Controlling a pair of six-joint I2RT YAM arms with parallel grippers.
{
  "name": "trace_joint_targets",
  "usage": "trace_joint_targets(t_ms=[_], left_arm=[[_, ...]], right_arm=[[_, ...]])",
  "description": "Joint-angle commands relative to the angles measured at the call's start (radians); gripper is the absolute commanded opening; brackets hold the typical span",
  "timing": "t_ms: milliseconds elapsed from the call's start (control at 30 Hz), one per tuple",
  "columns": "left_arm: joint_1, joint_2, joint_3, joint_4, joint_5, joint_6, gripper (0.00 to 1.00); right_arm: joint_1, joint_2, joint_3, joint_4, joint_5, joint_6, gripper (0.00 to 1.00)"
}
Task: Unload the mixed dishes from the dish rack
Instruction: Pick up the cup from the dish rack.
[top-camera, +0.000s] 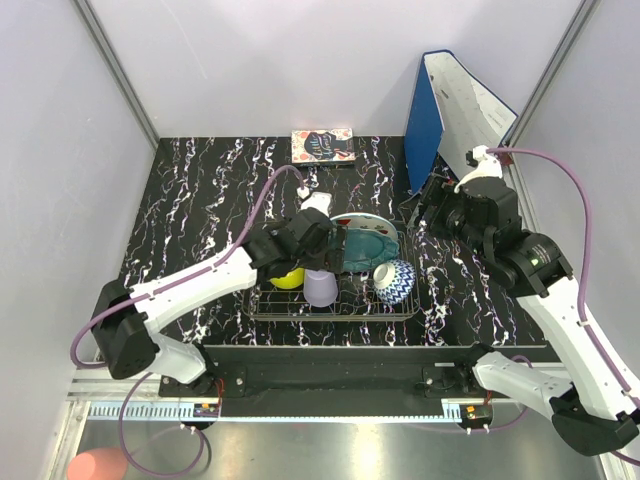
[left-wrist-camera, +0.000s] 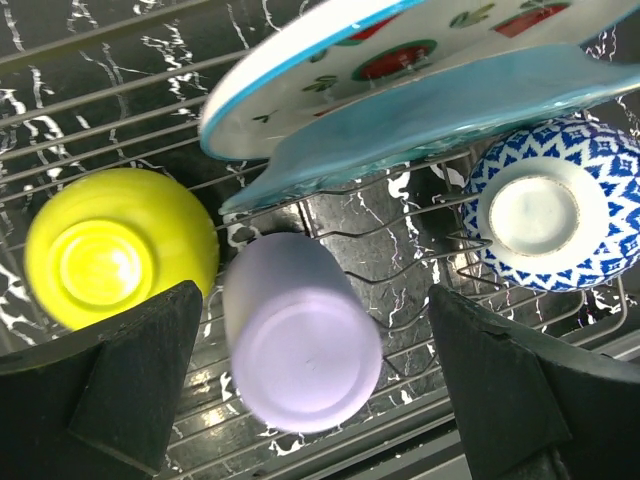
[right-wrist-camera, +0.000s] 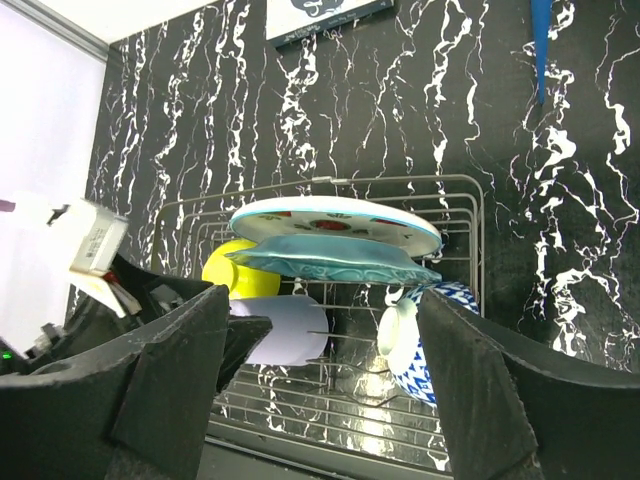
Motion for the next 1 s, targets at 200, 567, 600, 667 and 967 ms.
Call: trace_joint_targets(t_ms=[200,567,600,667,967], left_arm=[[-0.014,0.028,-0.014,0.04,0.008,-0.042,0.99],[-0.015,-0.034,-0.077,0.027,-0.002,-0.055,0.92],[-0.015,-0.035,-0.08,0.025,0.0,-0.055,0.9],[-0.017,-0.046,-0.088,0.024,0.001,-0.058,0.82],[-0.023,-0.081,-0.088,0.008,-0.008,-0.048,0.4]], right_arm=[[0.008,-0.031,-0.028,0.003,-0.001,-0.028,0.84],[0.008,-0.034,-0.064,0.017,-0.008,-0.013,0.84],[0.008,-0.033,-0.066,0.017,-0.008,-0.011,0.84],[0.008,-0.038,-0.071,0.019,-0.008,-0.008,0.84],[0.008,-0.041,-0.064,0.025,0.001,0.001,0.83]])
